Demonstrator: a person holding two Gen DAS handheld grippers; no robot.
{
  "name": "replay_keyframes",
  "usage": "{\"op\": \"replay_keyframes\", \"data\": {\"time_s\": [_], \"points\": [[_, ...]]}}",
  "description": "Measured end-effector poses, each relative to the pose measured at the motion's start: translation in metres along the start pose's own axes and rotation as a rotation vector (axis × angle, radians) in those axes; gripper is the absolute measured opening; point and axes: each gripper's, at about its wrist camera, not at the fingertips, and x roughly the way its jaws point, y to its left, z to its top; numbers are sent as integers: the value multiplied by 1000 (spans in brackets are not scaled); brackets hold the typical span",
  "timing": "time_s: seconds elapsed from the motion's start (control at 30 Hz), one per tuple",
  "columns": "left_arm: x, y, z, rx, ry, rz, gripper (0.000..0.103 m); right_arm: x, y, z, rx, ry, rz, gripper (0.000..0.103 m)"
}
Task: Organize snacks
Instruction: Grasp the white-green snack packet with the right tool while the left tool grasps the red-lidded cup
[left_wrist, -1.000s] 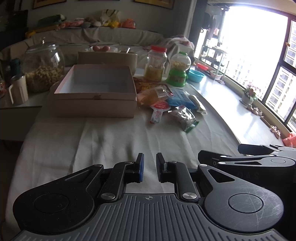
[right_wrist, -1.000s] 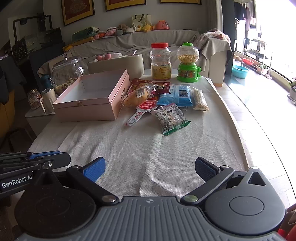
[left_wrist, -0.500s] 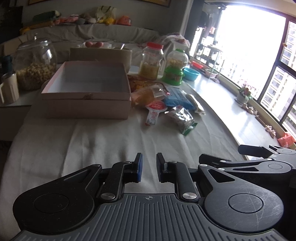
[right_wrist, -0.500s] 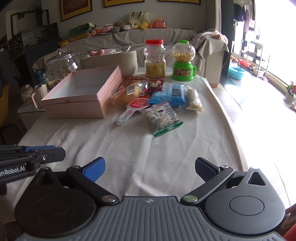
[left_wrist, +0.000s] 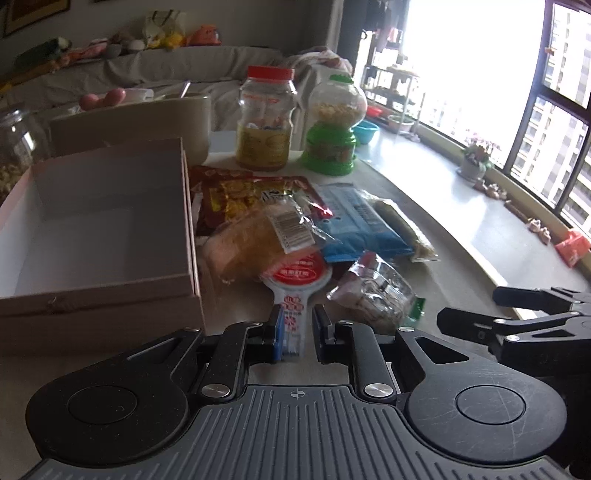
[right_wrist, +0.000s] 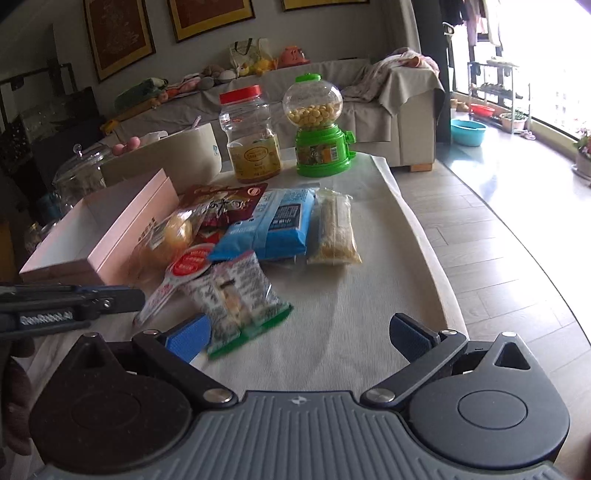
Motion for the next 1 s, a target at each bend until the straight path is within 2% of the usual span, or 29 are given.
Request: {"op": "replay_keyframes", "data": {"time_s": [0.1, 0.27, 0.33, 0.4, 0.47, 0.5, 0.57, 0.73, 0.77, 0.8, 0.87, 1.0], "points": [[20, 3, 4, 32, 37, -17, 19, 17, 3, 10, -33, 13, 63, 103], [20, 4, -1, 100, 21, -11, 20, 43, 12, 17, -73, 71, 230, 102], [18, 5, -3, 118, 20, -1, 20, 52, 13, 20, -76, 87, 264, 91], [18, 6, -3, 125, 24, 4, 23, 57, 18, 21, -108, 92, 267, 75], [20, 7, -2, 120, 24, 2, 25, 58, 20, 20, -138, 90, 272, 65], [22, 7, 0, 117, 24, 3, 27, 57, 20, 19, -140, 89, 273, 65], [26, 7, 3, 115, 22, 2, 28, 52, 17, 16, -133, 81, 259, 65], [33, 2, 3, 150, 12, 4, 29, 36, 1, 0, -115, 17, 150, 65], [34, 2, 3, 158, 10, 7, 28, 34, -1, -2, -107, 9, 146, 66], [34, 1, 2, 166, 4, 11, 28, 33, -3, -2, -99, 5, 145, 75], [33, -1, -2, 184, -18, 19, 28, 36, -7, 0, -74, 5, 144, 86], [31, -2, -16, 192, -88, 33, 28, 36, -15, 0, -22, -10, 160, 86]]}}
